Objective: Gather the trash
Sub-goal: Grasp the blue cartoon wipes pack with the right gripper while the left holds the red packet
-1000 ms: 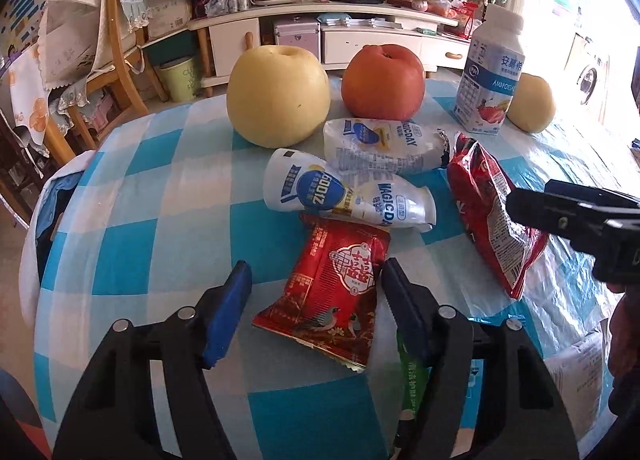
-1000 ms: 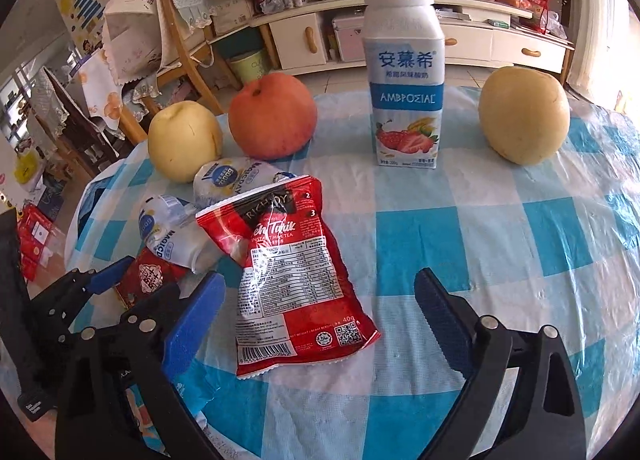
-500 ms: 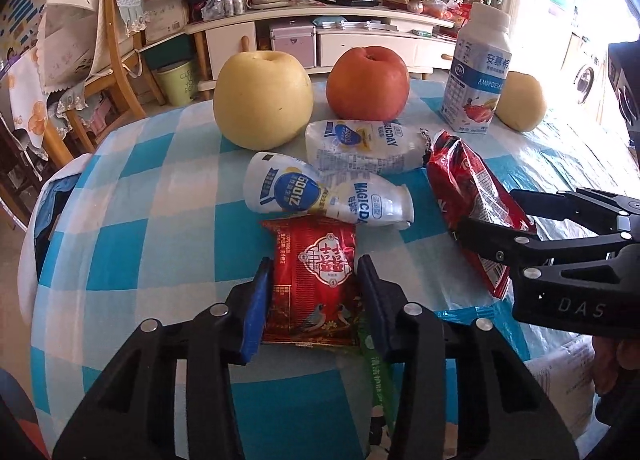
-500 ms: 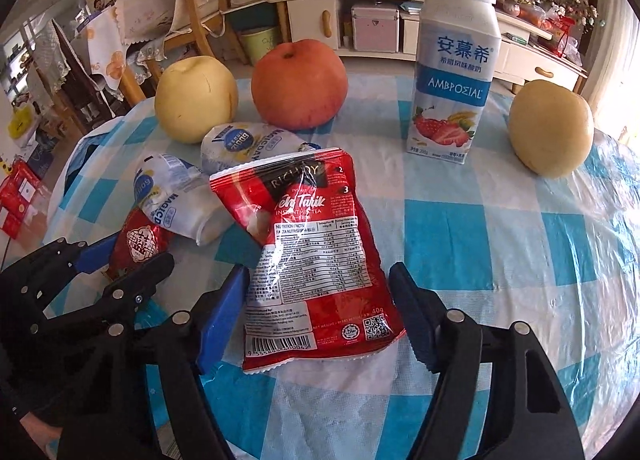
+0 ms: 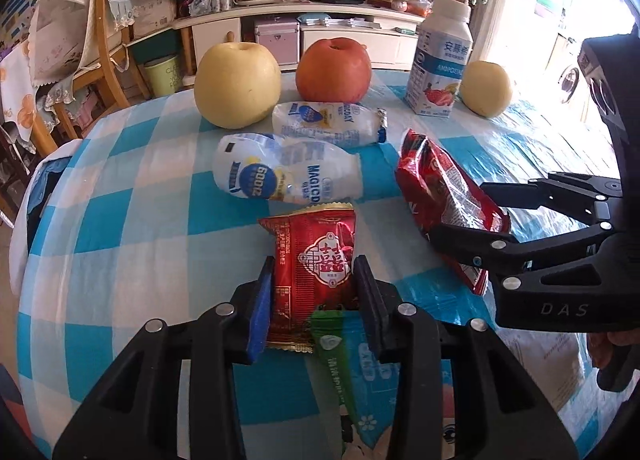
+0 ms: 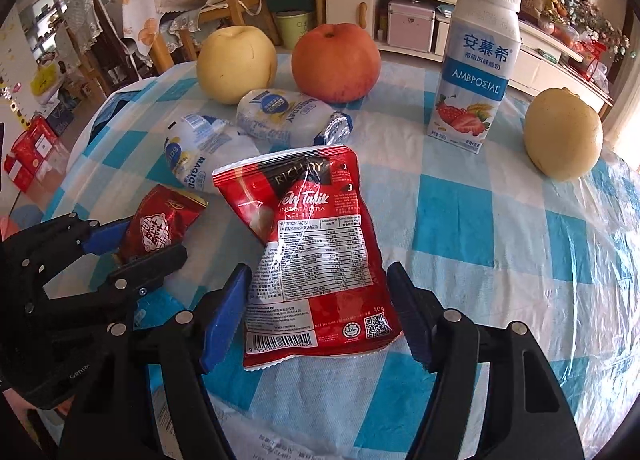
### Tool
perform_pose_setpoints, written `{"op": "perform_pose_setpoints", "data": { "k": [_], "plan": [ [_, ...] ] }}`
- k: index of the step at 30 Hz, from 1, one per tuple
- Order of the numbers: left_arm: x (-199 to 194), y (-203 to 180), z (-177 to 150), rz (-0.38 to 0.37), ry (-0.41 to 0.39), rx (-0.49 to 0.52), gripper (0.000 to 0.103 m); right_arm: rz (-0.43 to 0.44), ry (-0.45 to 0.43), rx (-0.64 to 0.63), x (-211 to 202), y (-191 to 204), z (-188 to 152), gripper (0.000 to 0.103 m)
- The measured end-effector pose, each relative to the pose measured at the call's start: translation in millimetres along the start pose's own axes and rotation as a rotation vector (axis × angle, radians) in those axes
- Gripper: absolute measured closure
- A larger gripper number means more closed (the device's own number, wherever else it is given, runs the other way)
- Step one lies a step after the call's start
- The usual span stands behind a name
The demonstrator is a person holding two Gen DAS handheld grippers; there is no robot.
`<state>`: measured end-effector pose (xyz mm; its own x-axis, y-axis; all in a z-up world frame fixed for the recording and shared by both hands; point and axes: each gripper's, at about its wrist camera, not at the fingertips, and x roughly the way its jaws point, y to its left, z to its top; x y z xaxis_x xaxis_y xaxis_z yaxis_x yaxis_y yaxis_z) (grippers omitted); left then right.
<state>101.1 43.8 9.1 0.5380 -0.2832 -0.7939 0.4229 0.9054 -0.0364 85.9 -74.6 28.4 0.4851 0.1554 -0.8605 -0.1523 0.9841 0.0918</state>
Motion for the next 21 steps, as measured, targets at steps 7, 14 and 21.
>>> {"op": "perform_pose_setpoints", "data": {
  "k": [7,14,21],
  "plan": [
    [-20,-15,-24,-0.040,0.010,-0.021,0.064,0.023,0.031,-0.050,-14,8,-20,0.033],
    [-39,-15,-39,-0.026,-0.017,-0.088,0.064,0.060,-0.019,0.011,-56,0,-29,0.031],
    [-64,6,-53,0.014,-0.065,-0.210,0.064,0.164,-0.026,0.055,-80,11,-39,0.031]
  ]
}}
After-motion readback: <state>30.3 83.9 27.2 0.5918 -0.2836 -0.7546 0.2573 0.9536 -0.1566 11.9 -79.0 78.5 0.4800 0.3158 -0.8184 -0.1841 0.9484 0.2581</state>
